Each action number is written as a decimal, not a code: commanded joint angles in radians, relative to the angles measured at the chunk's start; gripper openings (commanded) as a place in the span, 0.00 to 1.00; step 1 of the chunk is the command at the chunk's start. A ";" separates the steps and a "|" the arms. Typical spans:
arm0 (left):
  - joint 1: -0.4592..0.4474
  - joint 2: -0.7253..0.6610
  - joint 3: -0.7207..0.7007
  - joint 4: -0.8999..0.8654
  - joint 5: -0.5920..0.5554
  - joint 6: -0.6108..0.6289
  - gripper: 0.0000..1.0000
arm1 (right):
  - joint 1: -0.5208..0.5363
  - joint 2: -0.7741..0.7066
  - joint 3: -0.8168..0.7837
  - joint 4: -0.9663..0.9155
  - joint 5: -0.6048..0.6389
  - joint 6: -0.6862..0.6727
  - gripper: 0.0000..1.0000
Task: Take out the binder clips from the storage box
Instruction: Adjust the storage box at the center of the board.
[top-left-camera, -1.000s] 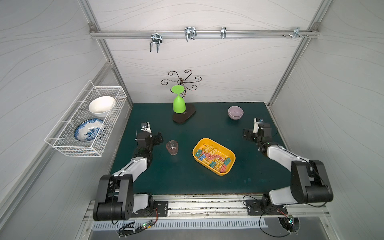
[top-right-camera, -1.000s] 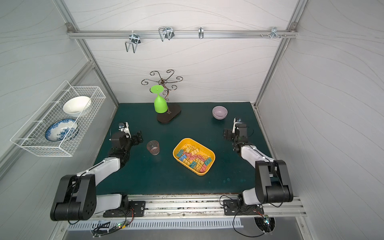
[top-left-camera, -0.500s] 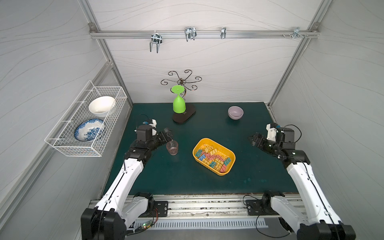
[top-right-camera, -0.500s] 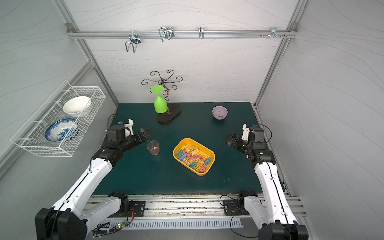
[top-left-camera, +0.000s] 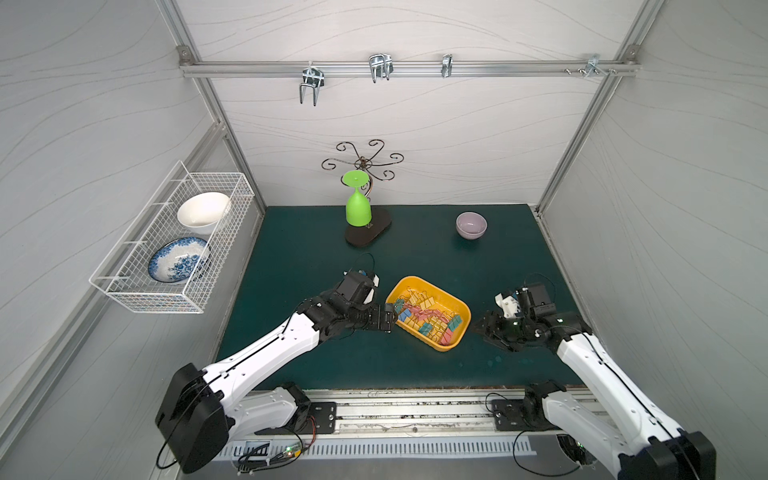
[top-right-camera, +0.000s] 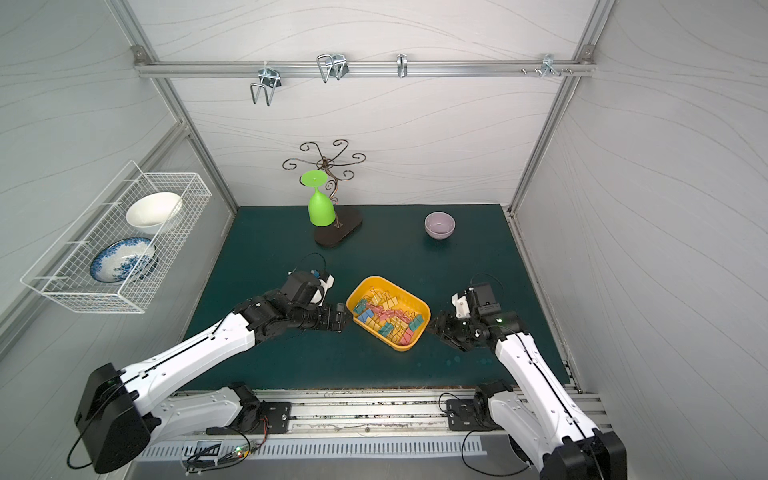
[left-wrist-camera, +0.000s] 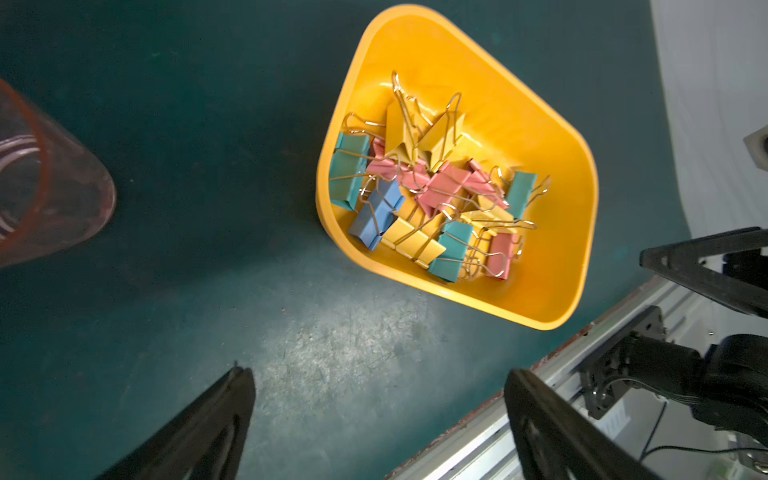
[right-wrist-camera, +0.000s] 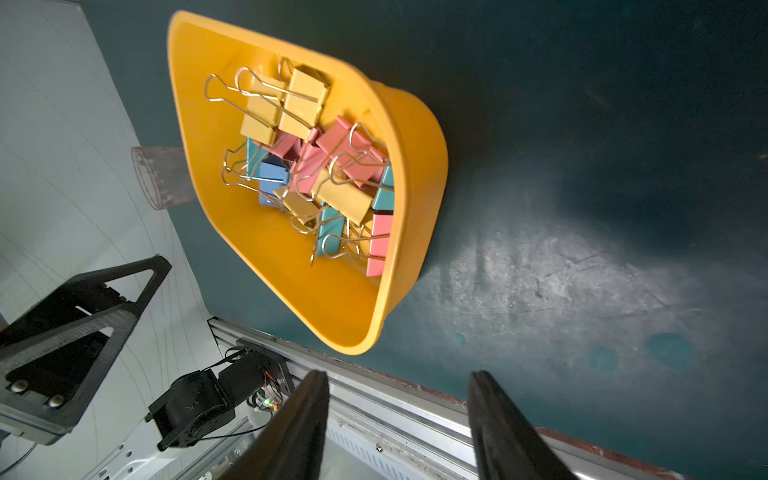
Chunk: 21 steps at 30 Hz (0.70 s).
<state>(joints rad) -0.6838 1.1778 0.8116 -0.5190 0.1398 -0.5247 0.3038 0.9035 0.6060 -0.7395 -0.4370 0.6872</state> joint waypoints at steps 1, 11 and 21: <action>-0.008 0.027 0.064 -0.002 -0.038 0.039 0.98 | 0.039 0.071 -0.013 0.120 0.017 0.073 0.54; -0.005 0.106 0.134 -0.008 -0.155 0.110 0.98 | 0.068 0.242 -0.006 0.262 0.090 0.089 0.48; 0.046 0.229 0.250 -0.051 -0.120 0.078 0.98 | 0.060 0.311 0.080 0.266 0.143 -0.053 0.23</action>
<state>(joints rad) -0.6613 1.3972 1.0180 -0.5472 0.0166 -0.4347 0.3653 1.1957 0.6506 -0.4984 -0.3111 0.7048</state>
